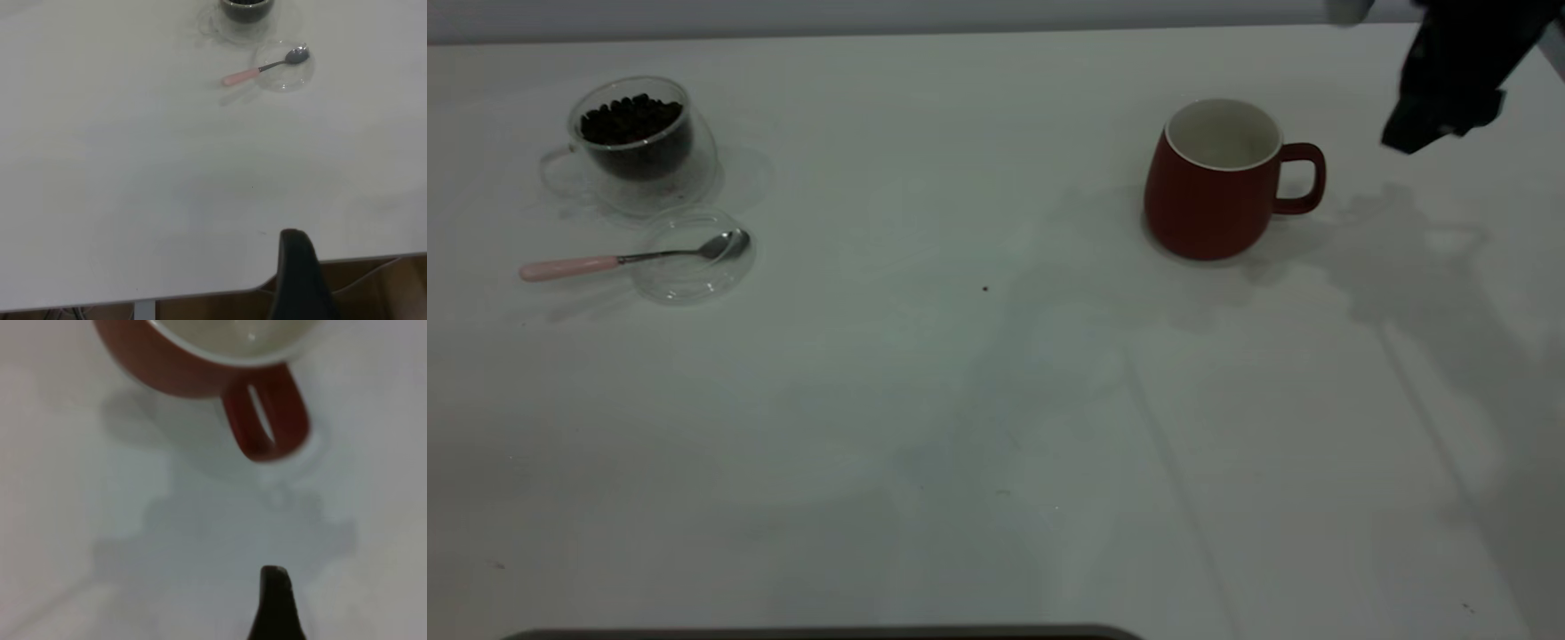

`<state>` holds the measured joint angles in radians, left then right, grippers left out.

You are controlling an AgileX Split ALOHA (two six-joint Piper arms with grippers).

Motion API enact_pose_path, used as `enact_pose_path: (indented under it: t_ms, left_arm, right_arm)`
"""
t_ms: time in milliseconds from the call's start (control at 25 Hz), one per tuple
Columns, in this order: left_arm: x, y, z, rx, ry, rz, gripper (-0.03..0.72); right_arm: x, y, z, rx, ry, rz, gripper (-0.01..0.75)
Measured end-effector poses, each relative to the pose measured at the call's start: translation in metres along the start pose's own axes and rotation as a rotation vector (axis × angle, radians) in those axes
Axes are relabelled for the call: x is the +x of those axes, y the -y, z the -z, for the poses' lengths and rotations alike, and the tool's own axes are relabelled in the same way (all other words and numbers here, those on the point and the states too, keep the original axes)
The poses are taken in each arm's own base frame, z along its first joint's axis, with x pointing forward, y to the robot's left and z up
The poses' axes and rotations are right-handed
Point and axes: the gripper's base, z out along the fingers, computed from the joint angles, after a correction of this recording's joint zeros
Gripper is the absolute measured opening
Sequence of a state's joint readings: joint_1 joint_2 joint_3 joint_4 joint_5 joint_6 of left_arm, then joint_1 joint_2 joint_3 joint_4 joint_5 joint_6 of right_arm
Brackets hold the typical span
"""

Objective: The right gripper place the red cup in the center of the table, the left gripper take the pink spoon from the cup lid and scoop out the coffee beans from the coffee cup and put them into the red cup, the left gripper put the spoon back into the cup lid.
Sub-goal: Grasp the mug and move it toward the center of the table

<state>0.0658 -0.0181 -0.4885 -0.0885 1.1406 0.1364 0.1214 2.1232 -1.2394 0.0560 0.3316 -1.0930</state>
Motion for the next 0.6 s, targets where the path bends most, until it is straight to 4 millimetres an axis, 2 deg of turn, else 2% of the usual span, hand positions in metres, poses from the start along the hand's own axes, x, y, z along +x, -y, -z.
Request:
enact_pose_path:
  t_ms: [280, 600]
  left_arm:
    - [0.0, 0.0, 0.0, 0.0, 0.0, 0.0, 0.525]
    - [0.0, 0.0, 0.0, 0.0, 0.0, 0.0, 0.525]
  right_arm:
    - [-0.026, -0.017, -0.028, -0.037, 0.015, 0.198, 0.594]
    - [-0.053, -0.03, -0.055, -0.048, 0.04, 0.278, 0.591]
